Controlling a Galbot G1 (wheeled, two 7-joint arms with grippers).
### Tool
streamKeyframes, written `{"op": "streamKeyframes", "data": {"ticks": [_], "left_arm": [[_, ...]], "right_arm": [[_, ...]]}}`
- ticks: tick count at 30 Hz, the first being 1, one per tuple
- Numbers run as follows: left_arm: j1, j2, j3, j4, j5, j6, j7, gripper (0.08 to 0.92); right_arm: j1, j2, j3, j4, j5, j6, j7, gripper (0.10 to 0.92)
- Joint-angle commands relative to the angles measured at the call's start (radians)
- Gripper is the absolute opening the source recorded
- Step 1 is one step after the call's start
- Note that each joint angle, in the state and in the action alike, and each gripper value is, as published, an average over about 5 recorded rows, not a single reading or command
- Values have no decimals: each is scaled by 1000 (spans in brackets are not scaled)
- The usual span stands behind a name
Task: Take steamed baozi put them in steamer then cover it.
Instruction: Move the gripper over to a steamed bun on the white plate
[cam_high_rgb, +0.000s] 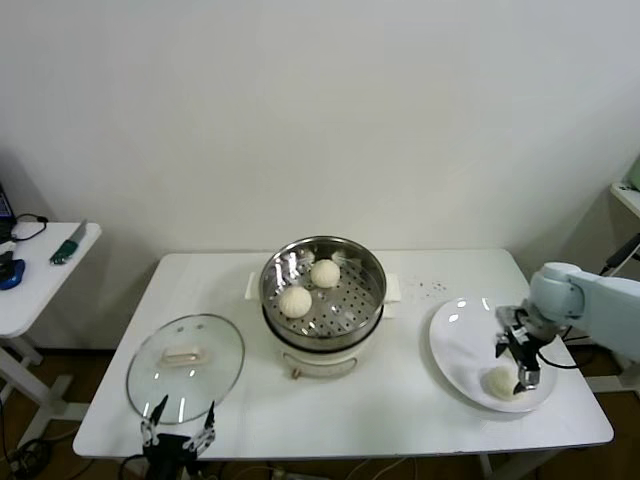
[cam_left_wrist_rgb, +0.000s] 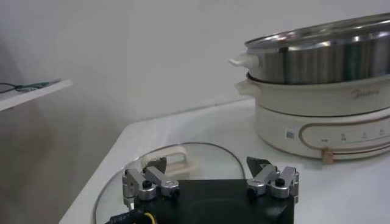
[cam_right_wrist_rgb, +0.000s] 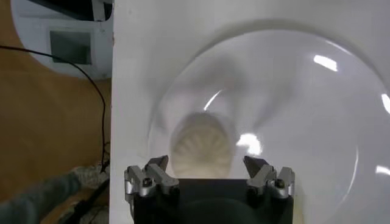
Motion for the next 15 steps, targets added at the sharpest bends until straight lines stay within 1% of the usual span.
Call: {"op": "streamKeyframes", "data": {"ticks": [1, 8, 15], "left_arm": [[2, -2, -1, 4, 8, -1, -1, 823], [2, -4, -2, 7, 10, -2, -2, 823], [3, -6, -2, 6, 12, -3, -3, 823]], "right_arm": [[-120, 5, 85, -47, -50, 7, 0, 823], [-141, 22, 109, -64, -59, 12, -2, 813], [-125, 19, 106, -61, -55, 17, -8, 719]]}}
